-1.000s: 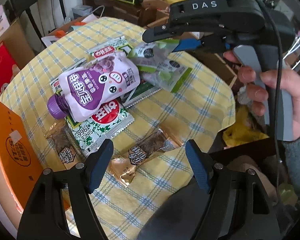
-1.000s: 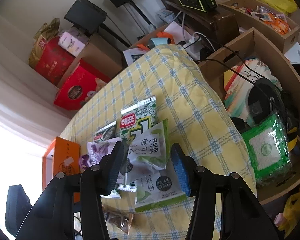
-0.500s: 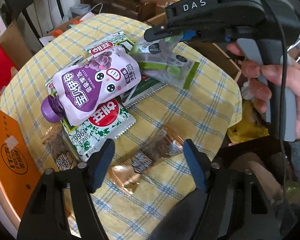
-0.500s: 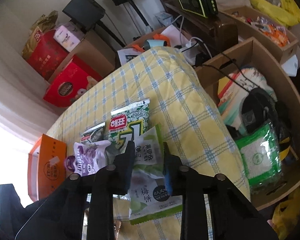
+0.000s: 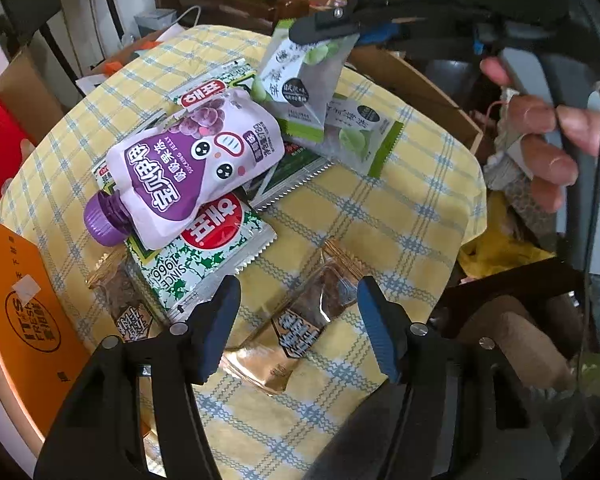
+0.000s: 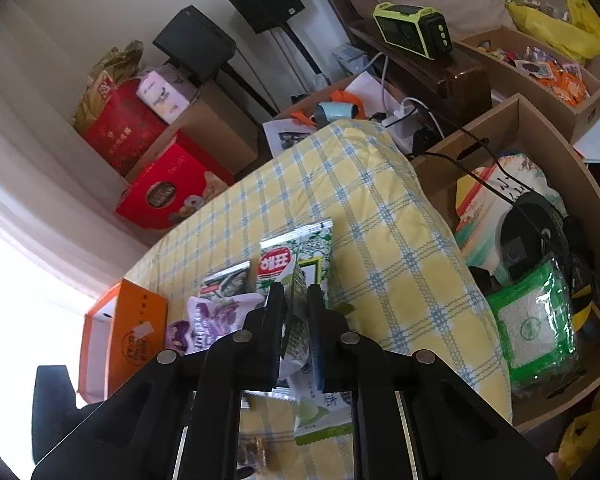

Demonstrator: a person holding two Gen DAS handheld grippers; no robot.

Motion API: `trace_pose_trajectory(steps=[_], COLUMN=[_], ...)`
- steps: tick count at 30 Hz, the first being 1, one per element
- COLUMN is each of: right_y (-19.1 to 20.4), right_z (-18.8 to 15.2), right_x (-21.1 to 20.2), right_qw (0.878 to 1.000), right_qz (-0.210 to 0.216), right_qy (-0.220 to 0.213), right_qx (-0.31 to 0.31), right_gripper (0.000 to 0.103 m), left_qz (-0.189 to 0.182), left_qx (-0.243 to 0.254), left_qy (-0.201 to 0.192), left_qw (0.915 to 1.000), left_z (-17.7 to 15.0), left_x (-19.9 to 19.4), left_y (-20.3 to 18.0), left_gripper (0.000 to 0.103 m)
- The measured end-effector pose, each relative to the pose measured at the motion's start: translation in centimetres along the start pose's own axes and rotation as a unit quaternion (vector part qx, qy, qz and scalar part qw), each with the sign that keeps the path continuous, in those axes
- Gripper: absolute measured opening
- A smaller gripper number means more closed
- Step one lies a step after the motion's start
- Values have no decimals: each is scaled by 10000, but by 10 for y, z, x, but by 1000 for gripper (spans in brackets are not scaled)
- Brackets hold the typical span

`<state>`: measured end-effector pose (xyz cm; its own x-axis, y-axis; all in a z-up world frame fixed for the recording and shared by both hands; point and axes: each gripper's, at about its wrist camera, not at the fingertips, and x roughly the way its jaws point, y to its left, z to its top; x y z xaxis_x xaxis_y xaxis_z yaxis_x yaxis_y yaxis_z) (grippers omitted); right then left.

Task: Organize objects
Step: 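Grasp the brown wrapped candy with the left tool while the right tool grasps a green mochi packet, then lift the brown candy with the left tool while the right tool lifts the mochi packet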

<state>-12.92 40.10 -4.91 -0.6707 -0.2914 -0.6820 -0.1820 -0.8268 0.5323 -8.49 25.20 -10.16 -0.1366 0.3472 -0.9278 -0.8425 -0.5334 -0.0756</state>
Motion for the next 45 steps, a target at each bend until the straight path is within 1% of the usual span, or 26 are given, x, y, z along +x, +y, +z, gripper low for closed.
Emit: trace_pose_trajectory(steps=[4, 6, 9, 12, 14, 15, 16, 17, 19, 20, 21, 22, 23, 24, 25, 26, 28, 32, 35, 39, 40, 42, 43, 44, 45], right_y=[3, 0, -7, -13, -14, -13, -11, -9, -5, -1, 2, 6, 9, 10, 12, 11, 9, 8, 12, 18, 18, 14, 11, 9, 8], right_z=[0, 0, -2, -5, -7, -7, -8, -10, -12, -13, -14, -15, -16, -16, -17, -16, -15, -14, -10, -4, -3, -3, -4, -5, -7], right_x=[-3, -1, 2, 3, 3, 3, 3, 3, 2, 2, 2, 2, 2, 1, 0, -2, -4, -11, -18, -23, -23, -23, -21, -19, -17], right_qw=[10000, 9999, 9997, 9995, 9994, 9994, 9994, 9993, 9994, 9995, 9993, 9991, 9987, 9984, 9982, 9983, 9989, 9992, 9991, 9988, 9990, 9992, 9992, 9991, 9988], right_qz=[15, -34, -60, 28, 85, 82, 84, 136, 157, 57, -19, -82, -148, -203, -253, -234, -128, -93, -11, 26, 58, -116, -139, -158, -204], right_qy=[36, 142, 227, 270, 296, 303, 314, 325, 310, 291, 282, 271, 256, 223, 186, 125, 81, -64, -181, -150, -101, -62, 10, 64, 122], right_qx=[-56, -10, 48, 183, 182, 152, 117, 88, -4, -129, -229, -327, -427, -479, -513, -509, -433, -387, -378, -463, -436, -383, -381, -395, -435], right_gripper=[11, 11, 16, 22, 29, 30, 34, 41, 45, 45, 45, 45, 39, 32, 12, 9, 8, 4, 4, 4, 8, 9, 14, 27, 37], left_qz=[16, 89, 79, 50, 59, 92, 143, 184, 234, 219, 241, 241, 230, 228, 238, 237, 149, 83, 73, 32, 44, 56, 55, 58, 60], left_qx=[41, -1, -46, -85, -24, 11, 69, 108, 202, 200, 203, 197, 188, 178, 161, 150, 76, -56, -141, -336, -368, -385, -388, -390, -395], left_qy=[59, 54, 34, 15, 31, 61, 110, 135, 61, 32, 9, -5, -18, -24, -22, -24, -54, -215, -362, -568, -629, -677, -697, -709, -717], left_qw=[10000, 9999, 10000, 10000, 10000, 9999, 9998, 9997, 9995, 9996, 9995, 9995, 9996, 9996, 9996, 9996, 9998, 9997, 9992, 9978, 9973, 9970, 9968, 9967, 9966], left_z=[-2, -3, -5, -6, -7, -8, -9, -9, -10, -10, -9, -9, -9, -9, -9, -9, -10, -10, -8, -6, -6, -6, -6, -7, -8], left_x=[1, -1, -2, -4, -3, -1, 2, 4, 4, 4, 3, 2, 1, 1, 0, 0, -2, -13, -25, -42, -46, -50, -53, -54, -55], left_y=[-1, 1, 3, 5, 4, 3, 2, 0, -3, -4, -4, -4, -5, -5, -4, -4, -3, -1, 1, 8, 10, 11, 12, 13, 13], left_gripper=[58, 67, 68, 69, 69, 69, 67, 65, 62, 56, 47, 42, 32, 27, 26, 19, 18, 18, 18, 18, 18, 18, 18, 18, 18])
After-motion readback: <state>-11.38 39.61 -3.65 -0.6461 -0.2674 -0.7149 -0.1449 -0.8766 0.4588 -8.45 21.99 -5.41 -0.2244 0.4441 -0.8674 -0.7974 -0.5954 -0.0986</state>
